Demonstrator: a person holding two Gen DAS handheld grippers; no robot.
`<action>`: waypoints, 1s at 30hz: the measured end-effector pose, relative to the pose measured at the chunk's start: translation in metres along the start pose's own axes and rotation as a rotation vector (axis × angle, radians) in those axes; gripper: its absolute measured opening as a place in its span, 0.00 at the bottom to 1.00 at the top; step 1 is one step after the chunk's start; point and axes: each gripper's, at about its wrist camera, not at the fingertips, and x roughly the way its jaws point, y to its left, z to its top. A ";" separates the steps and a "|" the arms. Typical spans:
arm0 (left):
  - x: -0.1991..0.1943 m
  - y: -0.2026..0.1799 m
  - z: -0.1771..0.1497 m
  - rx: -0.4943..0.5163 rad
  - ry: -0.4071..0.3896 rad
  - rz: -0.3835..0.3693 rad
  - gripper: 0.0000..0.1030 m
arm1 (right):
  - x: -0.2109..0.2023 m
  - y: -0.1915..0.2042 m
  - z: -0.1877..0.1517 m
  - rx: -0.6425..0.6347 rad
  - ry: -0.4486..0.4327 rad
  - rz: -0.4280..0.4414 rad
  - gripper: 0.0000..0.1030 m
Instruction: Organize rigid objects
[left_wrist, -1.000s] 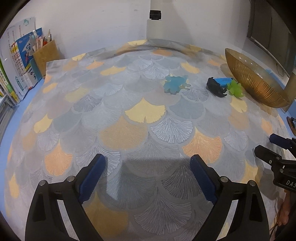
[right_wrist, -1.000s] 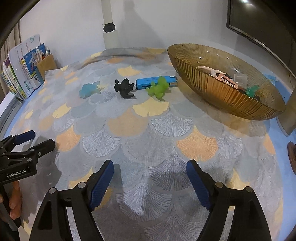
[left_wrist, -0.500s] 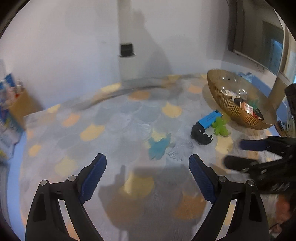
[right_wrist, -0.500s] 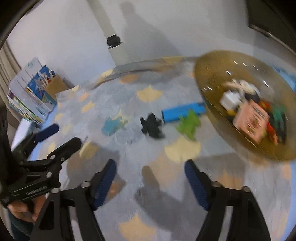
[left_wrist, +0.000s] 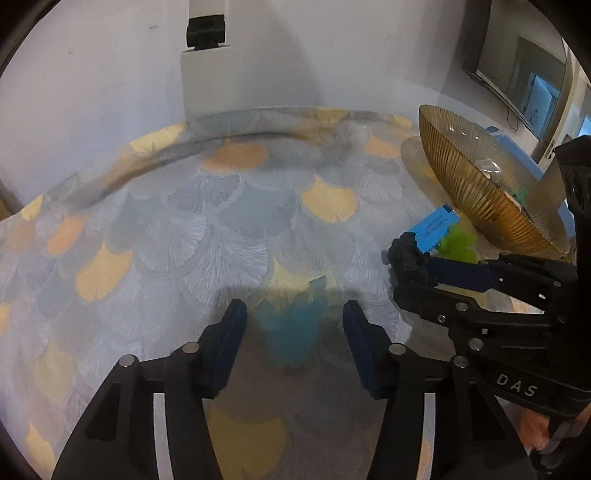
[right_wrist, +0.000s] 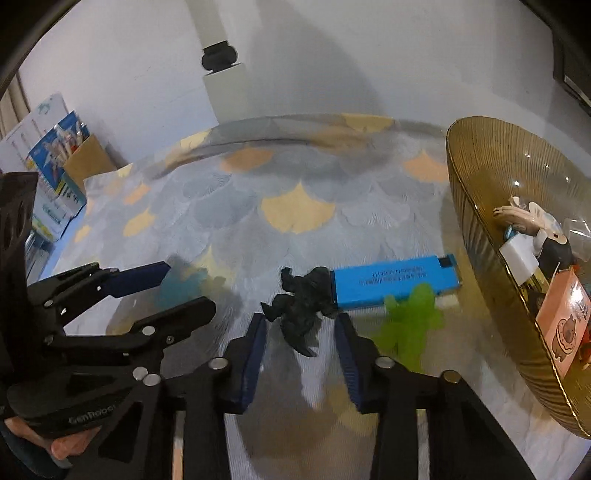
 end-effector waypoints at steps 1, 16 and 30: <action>0.000 -0.001 0.001 0.001 0.000 -0.006 0.44 | 0.001 -0.001 0.002 0.013 -0.007 0.008 0.26; -0.063 -0.021 -0.072 -0.082 -0.013 -0.007 0.43 | -0.071 -0.002 -0.068 -0.011 -0.038 0.124 0.12; -0.075 -0.039 -0.117 -0.142 -0.068 0.072 0.44 | -0.095 -0.009 -0.128 -0.037 0.053 0.110 0.21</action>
